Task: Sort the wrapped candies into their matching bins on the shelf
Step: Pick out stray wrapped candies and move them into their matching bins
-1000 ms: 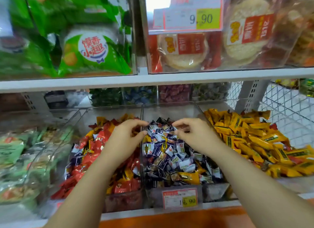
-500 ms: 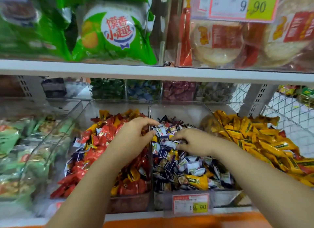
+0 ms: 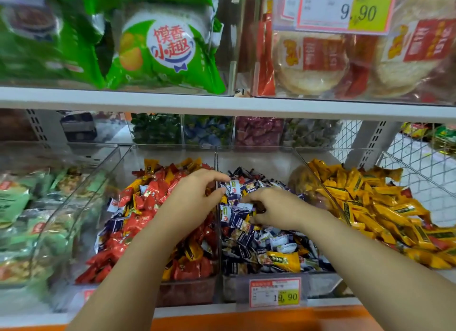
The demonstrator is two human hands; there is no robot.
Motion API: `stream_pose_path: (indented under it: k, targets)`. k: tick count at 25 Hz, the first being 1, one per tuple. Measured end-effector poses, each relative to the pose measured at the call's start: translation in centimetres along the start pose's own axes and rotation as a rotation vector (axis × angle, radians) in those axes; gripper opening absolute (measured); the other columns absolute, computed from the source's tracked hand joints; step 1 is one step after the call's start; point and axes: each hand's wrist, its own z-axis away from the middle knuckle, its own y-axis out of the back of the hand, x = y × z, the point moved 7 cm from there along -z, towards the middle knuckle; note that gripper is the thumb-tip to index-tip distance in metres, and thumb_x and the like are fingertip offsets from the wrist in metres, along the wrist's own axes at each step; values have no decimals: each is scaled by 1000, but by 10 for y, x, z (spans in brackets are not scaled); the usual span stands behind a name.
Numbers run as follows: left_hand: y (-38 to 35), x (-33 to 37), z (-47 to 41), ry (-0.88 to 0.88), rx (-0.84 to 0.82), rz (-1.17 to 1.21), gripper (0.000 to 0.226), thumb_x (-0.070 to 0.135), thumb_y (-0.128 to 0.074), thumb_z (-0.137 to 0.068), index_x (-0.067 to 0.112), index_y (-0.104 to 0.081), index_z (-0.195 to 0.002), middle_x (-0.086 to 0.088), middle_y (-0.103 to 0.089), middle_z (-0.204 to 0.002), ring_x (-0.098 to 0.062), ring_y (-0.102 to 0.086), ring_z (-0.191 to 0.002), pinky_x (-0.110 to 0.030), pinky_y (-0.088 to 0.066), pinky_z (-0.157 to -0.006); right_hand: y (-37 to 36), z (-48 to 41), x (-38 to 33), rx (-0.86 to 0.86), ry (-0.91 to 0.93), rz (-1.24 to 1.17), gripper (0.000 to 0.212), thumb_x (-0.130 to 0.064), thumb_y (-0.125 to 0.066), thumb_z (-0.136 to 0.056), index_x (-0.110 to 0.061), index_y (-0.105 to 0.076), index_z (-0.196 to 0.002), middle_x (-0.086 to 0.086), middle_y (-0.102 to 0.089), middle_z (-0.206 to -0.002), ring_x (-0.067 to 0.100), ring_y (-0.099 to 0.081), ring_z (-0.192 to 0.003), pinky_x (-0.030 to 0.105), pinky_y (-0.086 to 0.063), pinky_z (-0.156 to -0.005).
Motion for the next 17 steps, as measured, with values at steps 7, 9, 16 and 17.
stream_pose_path:
  k: [7, 9, 16, 17]
  targets:
    - [0, -1, 0, -28, 1, 47, 27, 27, -53, -93, 32, -58, -119, 14, -53, -114, 1, -49, -95, -2, -35, -72, 14, -8, 5, 165, -60, -12, 48, -34, -70, -79, -29, -54, -124, 0, -57, -126, 21, -52, -114, 36, -46, -92]
    - [0, 0, 0, -34, 7, 50, 27, 27, -53, -94, 31, -58, -119, 14, -53, -115, 2, -48, -96, -2, -34, -72, 31, 7, 3, 296, -60, -105, 27, -29, -70, -80, -28, -61, -106, -3, -62, -111, 17, -58, -97, 33, -49, -81]
    - [-2, 5, 3, -22, 21, 41, 26, 22, -52, -94, 29, -59, -119, 9, -54, -117, -1, -47, -96, -2, -32, -69, 72, 76, 18, 643, -90, -237, 9, -20, -68, -83, -25, -62, -88, -7, -62, -79, 3, -52, -61, 15, -35, -57]
    - [-1, 6, 3, -16, 28, 38, 26, 22, -52, -94, 29, -59, -119, 8, -54, -118, -1, -47, -95, -3, -33, -70, 77, 88, 25, 732, -107, -252, 8, -17, -68, -83, -21, -64, -89, -7, -62, -83, 5, -53, -70, 16, -35, -63]
